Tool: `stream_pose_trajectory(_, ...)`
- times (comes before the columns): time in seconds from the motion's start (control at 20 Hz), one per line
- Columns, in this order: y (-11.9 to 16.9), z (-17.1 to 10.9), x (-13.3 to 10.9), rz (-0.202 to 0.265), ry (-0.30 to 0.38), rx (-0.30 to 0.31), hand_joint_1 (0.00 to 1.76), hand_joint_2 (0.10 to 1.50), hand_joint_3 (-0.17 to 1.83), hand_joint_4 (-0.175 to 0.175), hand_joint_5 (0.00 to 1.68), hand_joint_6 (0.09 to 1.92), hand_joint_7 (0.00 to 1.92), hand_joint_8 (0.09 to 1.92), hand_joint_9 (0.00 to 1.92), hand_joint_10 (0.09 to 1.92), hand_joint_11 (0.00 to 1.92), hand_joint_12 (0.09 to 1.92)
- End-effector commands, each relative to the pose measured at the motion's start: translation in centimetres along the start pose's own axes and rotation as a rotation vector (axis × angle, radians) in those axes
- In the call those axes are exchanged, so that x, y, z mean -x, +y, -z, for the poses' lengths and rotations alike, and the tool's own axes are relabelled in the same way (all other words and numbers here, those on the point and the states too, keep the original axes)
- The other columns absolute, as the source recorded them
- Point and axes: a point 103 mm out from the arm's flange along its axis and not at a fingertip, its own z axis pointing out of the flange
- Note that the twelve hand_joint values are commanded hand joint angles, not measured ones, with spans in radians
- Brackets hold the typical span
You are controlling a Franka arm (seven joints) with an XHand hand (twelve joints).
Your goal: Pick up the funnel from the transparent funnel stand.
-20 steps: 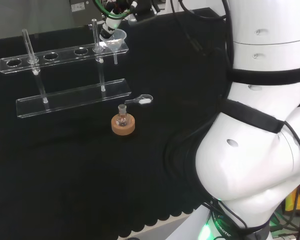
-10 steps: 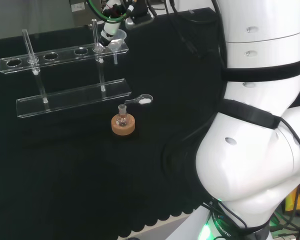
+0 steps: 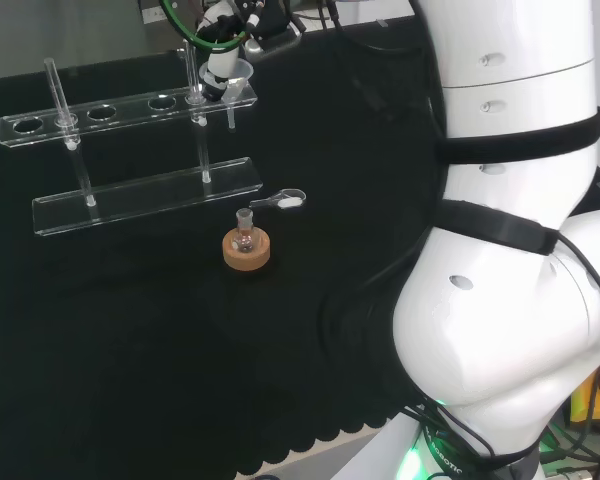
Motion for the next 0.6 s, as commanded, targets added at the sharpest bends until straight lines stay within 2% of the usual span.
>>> stream_pose_trajectory(0.05, 0.49, -0.46, 0.26, -0.011, -0.027, -0.059, 0.73, 0.72, 0.33, 0.041, 0.04, 0.09, 0.0, 0.26, 0.0, 0.86, 0.31, 1.54)
stream_pose_trajectory(0.35, 0.82, -0.69, 0.54, -0.012, -0.029, -0.081, 0.72, 0.71, 0.38, 0.045, 0.02, 0.09, 0.0, 0.17, 0.0, 0.8, 0.3, 1.53)
stream_pose_trajectory(0.6, 0.95, -0.68, 0.64, -0.016, -0.045, -0.075, 0.72, 0.7, 0.4, 0.045, 0.02, 0.09, 0.0, 0.15, 0.0, 0.79, 0.3, 1.53)
